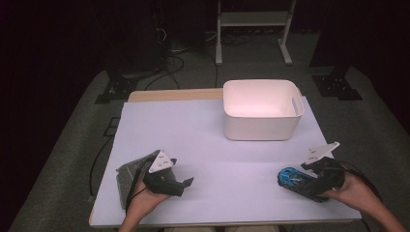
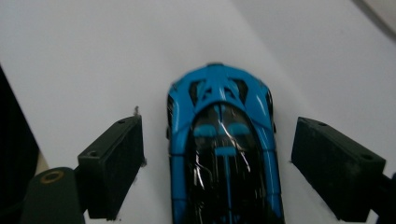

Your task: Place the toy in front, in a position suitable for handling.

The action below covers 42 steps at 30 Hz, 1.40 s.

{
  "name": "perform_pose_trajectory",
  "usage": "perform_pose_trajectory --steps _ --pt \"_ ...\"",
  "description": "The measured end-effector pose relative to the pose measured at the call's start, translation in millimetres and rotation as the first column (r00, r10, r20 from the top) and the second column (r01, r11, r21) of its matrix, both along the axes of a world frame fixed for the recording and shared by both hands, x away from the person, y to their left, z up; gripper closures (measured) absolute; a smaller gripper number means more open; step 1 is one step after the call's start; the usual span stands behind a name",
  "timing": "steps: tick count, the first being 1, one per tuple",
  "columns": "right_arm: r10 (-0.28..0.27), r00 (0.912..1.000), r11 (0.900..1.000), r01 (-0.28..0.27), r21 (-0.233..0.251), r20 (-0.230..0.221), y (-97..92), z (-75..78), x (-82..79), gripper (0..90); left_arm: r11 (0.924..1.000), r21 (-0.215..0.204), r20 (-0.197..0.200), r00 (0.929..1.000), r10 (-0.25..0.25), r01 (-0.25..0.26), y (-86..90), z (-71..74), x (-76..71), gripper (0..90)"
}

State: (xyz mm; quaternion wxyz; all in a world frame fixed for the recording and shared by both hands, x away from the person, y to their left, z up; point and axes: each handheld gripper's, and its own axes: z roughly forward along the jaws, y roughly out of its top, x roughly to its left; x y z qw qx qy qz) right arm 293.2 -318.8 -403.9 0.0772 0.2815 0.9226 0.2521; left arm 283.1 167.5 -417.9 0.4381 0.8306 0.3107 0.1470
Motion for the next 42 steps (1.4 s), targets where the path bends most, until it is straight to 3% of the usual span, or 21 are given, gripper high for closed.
perform_pose_trajectory --steps 7,13,17,25,29,42 --pt "-0.013 0.9998 0.9983 0.012 -0.058 -0.018 -7.0 -15.7 0.9 15.8 1.0000 0.001 0.001 1.0000 -0.004 0.004 0.3 0.2 -0.3 8.6" --pt "-0.016 0.9995 0.9981 0.015 -0.059 -0.028 -9.3 -25.8 1.0 15.7 1.0000 -0.006 -0.002 1.0000 -0.004 0.004 0.6 -0.2 -0.2 8.6" --pt "-0.004 0.9996 0.9962 0.001 -0.088 -0.029 -6.5 -32.7 0.0 15.8 1.0000 -0.003 -0.003 1.0000 -0.006 0.006 0.9 -0.5 0.0 8.6" --pt "0.008 0.9997 0.9984 -0.009 -0.056 -0.023 -10.7 -34.0 -1.2 24.3 1.0000 -0.004 -0.007 1.0000 -0.005 0.005 1.3 -1.2 0.1 8.6" --pt "0.010 0.9998 0.9977 -0.012 -0.066 -0.020 -9.1 -33.3 -2.0 24.6 1.0000 -0.002 -0.003 1.0000 -0.005 0.005 2.4 0.0 -0.2 8.6" --pt "0.010 0.9998 0.9994 -0.011 -0.033 -0.019 -15.2 -33.1 -4.4 25.2 1.0000 -0.009 -0.006 1.0000 0.001 -0.001 5.8 0.5 0.2 8.6"
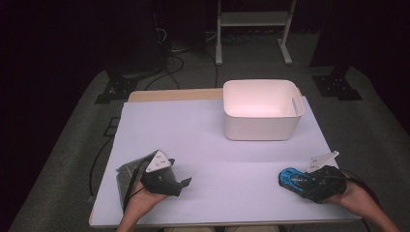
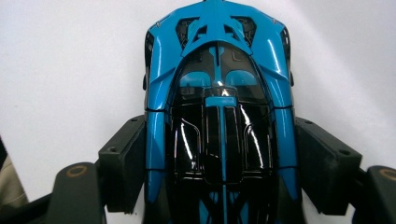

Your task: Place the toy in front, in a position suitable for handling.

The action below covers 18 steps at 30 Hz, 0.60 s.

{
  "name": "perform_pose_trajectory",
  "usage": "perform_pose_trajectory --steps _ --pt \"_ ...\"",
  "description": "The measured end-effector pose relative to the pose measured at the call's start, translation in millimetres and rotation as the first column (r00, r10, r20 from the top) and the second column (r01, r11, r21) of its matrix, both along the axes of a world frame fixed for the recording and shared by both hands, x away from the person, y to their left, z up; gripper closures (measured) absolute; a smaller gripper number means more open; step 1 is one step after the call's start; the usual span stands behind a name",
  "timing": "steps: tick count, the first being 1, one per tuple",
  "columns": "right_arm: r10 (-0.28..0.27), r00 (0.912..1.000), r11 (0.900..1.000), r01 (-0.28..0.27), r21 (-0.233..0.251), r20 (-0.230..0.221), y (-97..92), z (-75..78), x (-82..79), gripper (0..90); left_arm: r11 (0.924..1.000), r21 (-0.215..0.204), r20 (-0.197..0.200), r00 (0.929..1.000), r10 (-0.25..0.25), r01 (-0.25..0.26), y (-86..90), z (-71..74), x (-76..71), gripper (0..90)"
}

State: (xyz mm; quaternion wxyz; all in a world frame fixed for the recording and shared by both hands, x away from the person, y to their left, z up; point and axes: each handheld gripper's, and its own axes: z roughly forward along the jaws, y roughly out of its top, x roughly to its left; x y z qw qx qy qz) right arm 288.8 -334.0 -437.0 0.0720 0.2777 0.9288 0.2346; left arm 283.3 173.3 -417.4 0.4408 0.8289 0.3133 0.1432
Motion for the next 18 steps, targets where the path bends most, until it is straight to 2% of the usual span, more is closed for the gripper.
perform_pose_trajectory --steps 3,13,18 --pt "-0.011 0.9999 0.9996 0.011 0.027 -0.008 -1.8 0.6 -1.0 25.2 1.0000 -0.002 0.000 1.0000 0.001 -0.001 0.3 0.3 -0.1 8.6" --pt "-0.001 1.0000 0.9996 0.001 0.030 -0.001 0.3 7.1 -1.6 25.3 1.0000 0.001 0.000 1.0000 0.002 -0.002 1.1 0.7 -0.2 8.6" --pt "0.014 0.9999 0.9999 -0.014 -0.002 -0.009 3.7 3.9 -2.0 25.3 1.0000 -0.002 0.000 1.0000 0.006 -0.006 2.0 1.1 -0.5 8.7"
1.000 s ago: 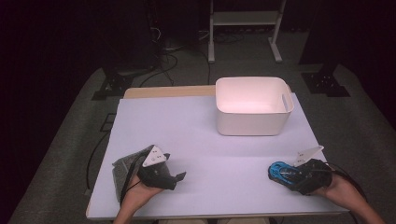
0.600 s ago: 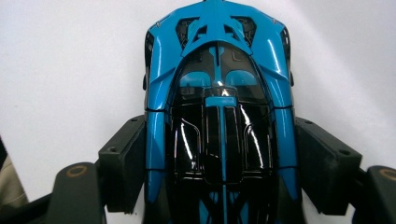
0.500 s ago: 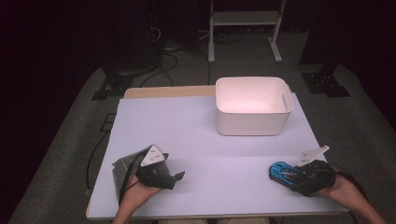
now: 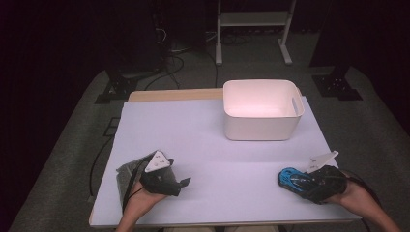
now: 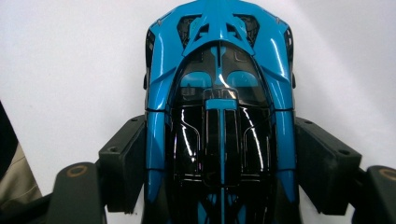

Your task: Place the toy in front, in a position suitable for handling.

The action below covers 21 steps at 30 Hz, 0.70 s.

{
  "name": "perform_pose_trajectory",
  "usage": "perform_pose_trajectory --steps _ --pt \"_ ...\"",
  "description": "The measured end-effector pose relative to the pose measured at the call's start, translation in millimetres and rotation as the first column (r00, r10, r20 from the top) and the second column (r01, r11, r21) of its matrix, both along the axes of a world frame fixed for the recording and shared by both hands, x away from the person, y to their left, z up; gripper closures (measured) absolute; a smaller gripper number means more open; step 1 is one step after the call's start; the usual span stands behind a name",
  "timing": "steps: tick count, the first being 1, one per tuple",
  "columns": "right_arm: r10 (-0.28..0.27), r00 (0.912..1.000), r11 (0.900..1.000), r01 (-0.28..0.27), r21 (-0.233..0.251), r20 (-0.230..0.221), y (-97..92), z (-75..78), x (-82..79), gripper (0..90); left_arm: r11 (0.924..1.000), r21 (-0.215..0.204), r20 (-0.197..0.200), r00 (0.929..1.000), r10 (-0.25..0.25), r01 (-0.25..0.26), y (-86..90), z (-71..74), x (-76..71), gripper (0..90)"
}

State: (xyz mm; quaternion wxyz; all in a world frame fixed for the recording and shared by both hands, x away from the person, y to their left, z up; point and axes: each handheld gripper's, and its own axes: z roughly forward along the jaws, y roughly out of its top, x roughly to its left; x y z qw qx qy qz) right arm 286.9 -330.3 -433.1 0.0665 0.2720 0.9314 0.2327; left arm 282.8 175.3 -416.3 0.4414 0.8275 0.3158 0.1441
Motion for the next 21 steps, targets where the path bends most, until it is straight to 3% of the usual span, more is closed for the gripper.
perform_pose_trajectory --steps 5,21 --pt "-0.002 1.0000 1.0000 0.002 -0.002 -0.001 0.0 -3.2 -0.3 25.1 1.0000 0.005 0.000 1.0000 -0.003 0.003 -0.4 -0.1 -0.1 8.6" --pt "0.003 0.9993 0.9961 -0.006 -0.088 -0.037 4.6 -0.9 -1.9 23.4 0.9999 0.012 -0.002 1.0000 -0.008 0.008 -0.4 -0.4 -0.5 8.6"
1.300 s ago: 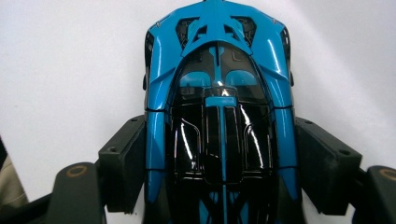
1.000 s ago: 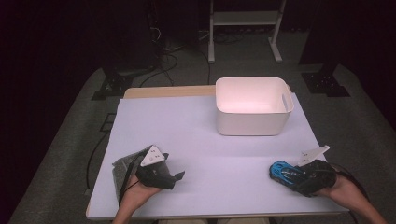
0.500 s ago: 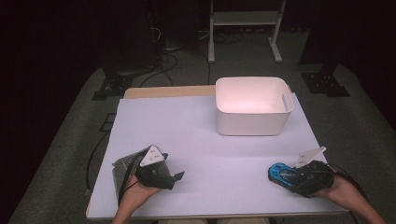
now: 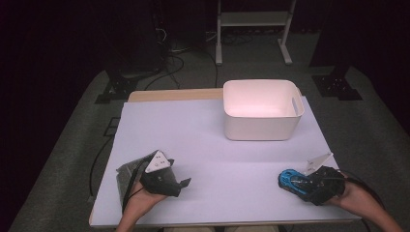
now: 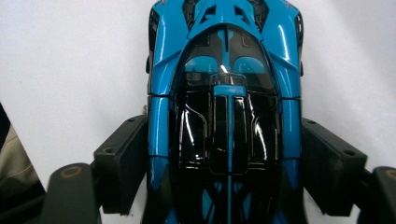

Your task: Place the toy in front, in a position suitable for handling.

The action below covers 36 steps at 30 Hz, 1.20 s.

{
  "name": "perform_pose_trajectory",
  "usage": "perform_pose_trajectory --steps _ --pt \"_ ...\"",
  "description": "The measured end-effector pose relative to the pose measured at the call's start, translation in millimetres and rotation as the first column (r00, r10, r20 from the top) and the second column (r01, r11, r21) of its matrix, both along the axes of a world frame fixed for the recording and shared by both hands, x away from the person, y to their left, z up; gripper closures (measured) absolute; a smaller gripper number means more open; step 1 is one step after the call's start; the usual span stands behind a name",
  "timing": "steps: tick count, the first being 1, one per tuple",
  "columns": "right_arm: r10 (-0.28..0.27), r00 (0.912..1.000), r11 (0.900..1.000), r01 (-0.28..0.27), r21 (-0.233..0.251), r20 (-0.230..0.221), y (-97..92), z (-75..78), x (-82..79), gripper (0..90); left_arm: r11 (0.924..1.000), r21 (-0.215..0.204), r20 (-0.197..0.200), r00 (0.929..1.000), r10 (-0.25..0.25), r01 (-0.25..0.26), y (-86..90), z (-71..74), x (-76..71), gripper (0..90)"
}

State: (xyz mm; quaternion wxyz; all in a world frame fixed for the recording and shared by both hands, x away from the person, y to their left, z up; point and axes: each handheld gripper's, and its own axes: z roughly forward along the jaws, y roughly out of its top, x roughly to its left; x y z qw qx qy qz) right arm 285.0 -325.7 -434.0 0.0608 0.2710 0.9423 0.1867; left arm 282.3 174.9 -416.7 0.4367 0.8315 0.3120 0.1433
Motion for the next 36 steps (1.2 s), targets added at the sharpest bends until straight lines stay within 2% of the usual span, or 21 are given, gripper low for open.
perform_pose_trajectory --steps 7,14,24,26,31,32,36 --pt "-0.002 1.0000 1.0000 0.002 0.006 0.002 -0.5 0.4 0.5 25.0 1.0000 -0.001 -0.001 1.0000 0.004 -0.004 1.3 0.2 0.1 8.7" --pt "0.009 0.9993 0.9997 -0.010 0.021 0.036 -2.7 1.8 -2.2 25.1 1.0000 -0.003 -0.001 1.0000 0.006 -0.006 1.3 -0.2 0.3 8.6" --pt "0.022 0.9985 0.9988 -0.025 0.043 0.050 -2.5 13.3 -2.1 25.3 1.0000 -0.006 0.001 1.0000 0.007 -0.007 2.1 0.6 -0.1 8.6" --pt "0.020 0.9990 0.9988 -0.022 0.044 0.041 -2.8 13.2 -1.8 25.3 0.9999 -0.007 -0.001 1.0000 0.008 -0.008 2.0 0.4 -0.1 8.7" --pt "0.015 0.9999 0.9999 -0.015 0.001 0.007 -1.1 2.2 -0.1 25.0 1.0000 -0.006 -0.002 1.0000 0.006 -0.006 2.0 0.0 0.2 8.6" --pt "0.005 1.0000 0.9999 -0.005 0.012 -0.002 -1.7 2.2 0.3 25.0 1.0000 -0.007 -0.003 1.0000 0.006 -0.006 2.0 -0.1 0.3 8.7" --pt "0.014 0.9997 0.9999 -0.014 -0.009 -0.021 0.9 3.4 2.6 23.3 1.0000 -0.002 -0.005 1.0000 0.001 -0.001 1.1 -0.9 0.6 8.6"
